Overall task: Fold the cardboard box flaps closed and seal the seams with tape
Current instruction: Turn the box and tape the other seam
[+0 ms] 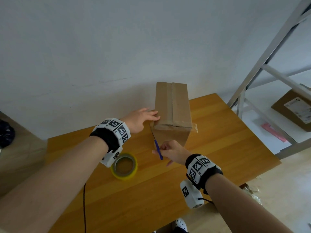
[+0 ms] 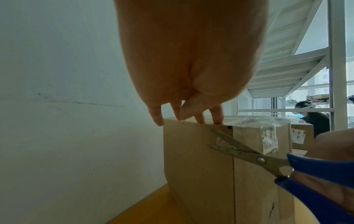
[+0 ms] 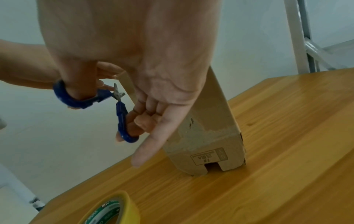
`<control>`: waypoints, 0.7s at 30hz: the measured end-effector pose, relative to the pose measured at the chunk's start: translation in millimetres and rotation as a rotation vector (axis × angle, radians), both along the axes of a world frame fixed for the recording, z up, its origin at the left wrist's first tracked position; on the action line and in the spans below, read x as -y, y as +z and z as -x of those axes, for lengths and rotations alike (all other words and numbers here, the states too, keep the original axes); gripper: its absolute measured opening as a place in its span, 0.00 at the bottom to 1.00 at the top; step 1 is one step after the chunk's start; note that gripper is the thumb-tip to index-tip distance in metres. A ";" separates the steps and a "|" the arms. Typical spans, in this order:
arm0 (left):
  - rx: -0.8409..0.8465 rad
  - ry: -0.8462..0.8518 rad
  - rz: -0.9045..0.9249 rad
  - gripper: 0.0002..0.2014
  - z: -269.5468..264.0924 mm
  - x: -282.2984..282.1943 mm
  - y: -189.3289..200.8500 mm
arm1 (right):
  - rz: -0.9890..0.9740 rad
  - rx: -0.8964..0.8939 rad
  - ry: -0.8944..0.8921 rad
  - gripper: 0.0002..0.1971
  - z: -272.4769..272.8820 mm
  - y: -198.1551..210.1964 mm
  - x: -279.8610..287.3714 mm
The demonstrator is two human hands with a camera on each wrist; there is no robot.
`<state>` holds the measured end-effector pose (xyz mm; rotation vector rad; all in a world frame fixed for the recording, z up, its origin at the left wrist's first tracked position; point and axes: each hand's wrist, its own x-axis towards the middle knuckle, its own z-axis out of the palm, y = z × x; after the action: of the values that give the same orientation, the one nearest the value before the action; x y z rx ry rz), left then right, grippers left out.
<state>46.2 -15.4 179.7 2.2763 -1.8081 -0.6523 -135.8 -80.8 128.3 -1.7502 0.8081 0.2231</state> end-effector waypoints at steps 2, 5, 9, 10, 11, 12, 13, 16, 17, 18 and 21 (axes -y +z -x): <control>-0.008 0.008 -0.005 0.43 -1.0 -0.1 -0.5 | -0.021 -0.017 -0.009 0.17 -3.9 1.8 -0.3; -0.022 0.012 -0.025 0.43 -4.1 -0.6 -1.6 | -0.042 -0.033 -0.006 0.17 -8.6 4.9 -0.4; -0.030 0.011 -0.045 0.43 -8.4 -2.2 -1.4 | -0.032 -0.046 0.020 0.17 -13.7 6.1 3.1; -0.033 0.013 -0.053 0.43 -9.5 -2.6 -2.1 | -0.035 -0.044 0.024 0.16 -14.9 4.5 4.3; -0.041 0.015 -0.062 0.43 -10.4 -3.0 -3.5 | -0.040 -0.048 0.038 0.16 -15.7 3.2 4.9; -0.057 0.015 -0.070 0.43 -10.7 -3.0 -5.2 | -0.046 -0.066 0.066 0.16 -16.1 -0.1 5.0; -0.078 0.013 -0.073 0.43 -10.2 -2.7 -6.7 | -0.045 -0.104 0.106 0.17 -15.8 -5.4 4.8; -0.125 -0.004 -0.058 0.44 -3.1 -0.2 -7.9 | 0.077 -0.238 0.258 0.22 -8.2 -26.5 2.4; -0.136 -0.013 -0.047 0.43 0.6 0.7 -7.6 | 0.130 -0.252 0.275 0.22 -4.8 -34.5 3.2; -0.146 -0.023 -0.036 0.41 4.1 1.4 -7.7 | 0.174 -0.248 0.265 0.21 -1.3 -42.3 4.2; -0.151 -0.027 0.024 0.37 11.5 3.1 -11.3 | 0.317 -0.229 0.186 0.10 7.1 -58.8 10.8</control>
<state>34.6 -18.5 168.4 2.1286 -1.7687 -0.7794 -142.9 -91.6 69.5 -2.1289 0.8804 0.4465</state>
